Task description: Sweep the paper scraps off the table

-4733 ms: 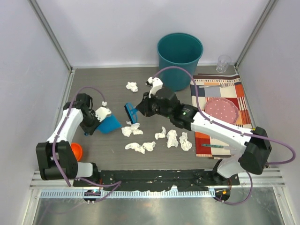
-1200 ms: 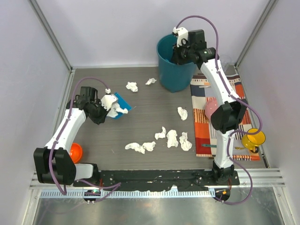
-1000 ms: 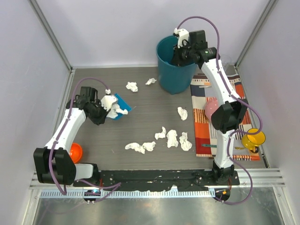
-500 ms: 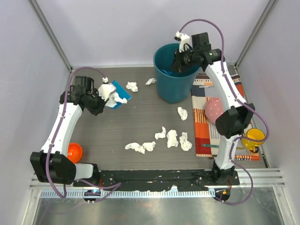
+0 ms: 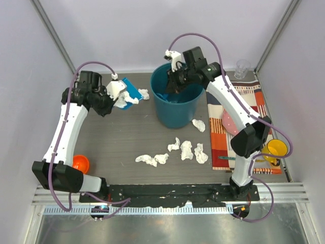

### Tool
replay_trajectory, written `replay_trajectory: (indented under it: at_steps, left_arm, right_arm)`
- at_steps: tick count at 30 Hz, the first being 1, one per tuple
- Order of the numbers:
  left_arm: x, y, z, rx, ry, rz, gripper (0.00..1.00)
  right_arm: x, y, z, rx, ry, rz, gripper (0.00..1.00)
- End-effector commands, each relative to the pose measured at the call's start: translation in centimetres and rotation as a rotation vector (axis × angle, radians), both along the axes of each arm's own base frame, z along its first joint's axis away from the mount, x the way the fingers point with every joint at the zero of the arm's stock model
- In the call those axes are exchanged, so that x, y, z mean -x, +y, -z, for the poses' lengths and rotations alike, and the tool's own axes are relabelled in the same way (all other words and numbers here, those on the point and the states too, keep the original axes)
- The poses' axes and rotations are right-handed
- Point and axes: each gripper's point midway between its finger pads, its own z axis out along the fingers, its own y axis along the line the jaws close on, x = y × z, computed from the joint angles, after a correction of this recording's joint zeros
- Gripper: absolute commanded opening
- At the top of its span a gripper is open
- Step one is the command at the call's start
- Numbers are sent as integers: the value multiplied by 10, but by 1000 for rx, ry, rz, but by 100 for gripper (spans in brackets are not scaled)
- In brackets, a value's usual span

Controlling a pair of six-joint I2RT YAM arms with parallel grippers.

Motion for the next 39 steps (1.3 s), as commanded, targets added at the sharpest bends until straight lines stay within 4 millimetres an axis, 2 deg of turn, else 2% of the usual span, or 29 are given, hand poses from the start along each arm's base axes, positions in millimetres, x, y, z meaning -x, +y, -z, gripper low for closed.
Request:
replay_trajectory:
  at_steps: [1, 3, 7, 10, 11, 12, 14, 15, 16, 17, 19, 20, 22, 23, 24, 25, 26, 27, 28, 30, 31, 32, 33, 34, 35, 36, 37, 38, 39]
  left_arm:
    - [0, 0, -26, 2, -33, -10, 0]
    - [-5, -3, -38, 2, -61, -17, 0]
    - [-20, -12, -59, -1, -119, -44, 0]
    - [-34, -27, -75, -28, -167, -31, 0]
    - [-37, -35, -77, -28, -167, -19, 0]
    - [-45, -39, -85, -30, -188, -23, 0]
    - [-52, -51, -90, -29, -189, -16, 0]
    - [-56, -54, -105, -19, -225, -19, 0]
    - [-65, -59, -100, -30, -207, -21, 0]
    - [-66, -68, -114, -16, -236, -6, 0]
    - [-80, -74, -109, -55, -227, -30, 0]
    - [-82, -86, -119, -55, -259, -13, 0]
    - [-90, -92, -122, -111, -286, -23, 0]
    - [-96, -109, -119, -134, -296, 2, 0]
    - [-98, -114, -119, -166, -313, 17, 0]
    - [-104, -119, -119, -194, -339, 15, 0]
    - [-107, -128, -117, -253, -365, 18, 0]
    - [-110, -130, -118, -302, -391, 29, 0]
    - [-113, -144, -126, -317, -450, 44, 0]
    - [-118, -139, -130, -433, -516, 4, 0]
    - [-124, -150, -143, -462, -596, 21, 0]
    - [-122, -140, -146, -532, -622, -14, 0]
    - [-123, -142, -151, -557, -656, -15, 0]
    - [-124, -150, -166, -562, -730, -17, 0]
    - [-123, -154, -156, -603, -733, 3, 0]
    - [-117, -150, -167, -621, -769, -20, 0]
    - [-117, -161, -165, -659, -807, 14, 0]
    - [-116, -163, -165, -687, -830, 21, 0]
    - [-113, -163, -182, -671, -903, -35, 0]
  right_arm:
    - [13, 11, -29, -38, -41, -5, 1]
    - [8, 8, -36, -36, -62, 34, 1]
    - [-15, -20, -57, 31, -180, 218, 1]
    - [-16, -33, -89, -7, -261, 300, 1]
    - [-12, -42, -108, -22, -308, 329, 1]
    - [-11, -46, -114, -26, -330, 342, 1]
    - [-9, -54, -134, -51, -389, 375, 1]
    - [-6, -63, -143, -50, -417, 409, 1]
    - [-5, -67, -148, -50, -435, 425, 1]
    - [-5, -75, -151, -39, -451, 452, 1]
    - [-1, -87, -157, -29, -475, 501, 1]
    - [0, -92, -159, -22, -484, 520, 1]
    - [3, -109, -166, -16, -513, 598, 1]
    - [3, -115, -168, -13, -523, 625, 1]
    - [4, -121, -167, -5, -527, 657, 1]
    - [10, -136, -183, -24, -572, 718, 1]
    - [12, -140, -181, -17, -582, 732, 1]
    - [14, -146, -191, -38, -615, 760, 1]
    - [24, -154, -203, -62, -645, 769, 1]
    - [30, -160, -209, -60, -677, 769, 1]
    - [38, -165, -217, -73, -696, 772, 1]
    - [41, -167, -218, -70, -706, 768, 1]
    - [44, -168, -220, -73, -709, 767, 1]
    - [48, -169, -222, -81, -714, 759, 1]
    - [54, -172, -224, -87, -720, 754, 1]
    - [57, -172, -224, -87, -714, 746, 1]
    - [60, -172, -225, -94, -712, 739, 1]
    - [62, -172, -224, -93, -708, 734, 1]
    - [64, -171, -222, -84, -701, 724, 1]
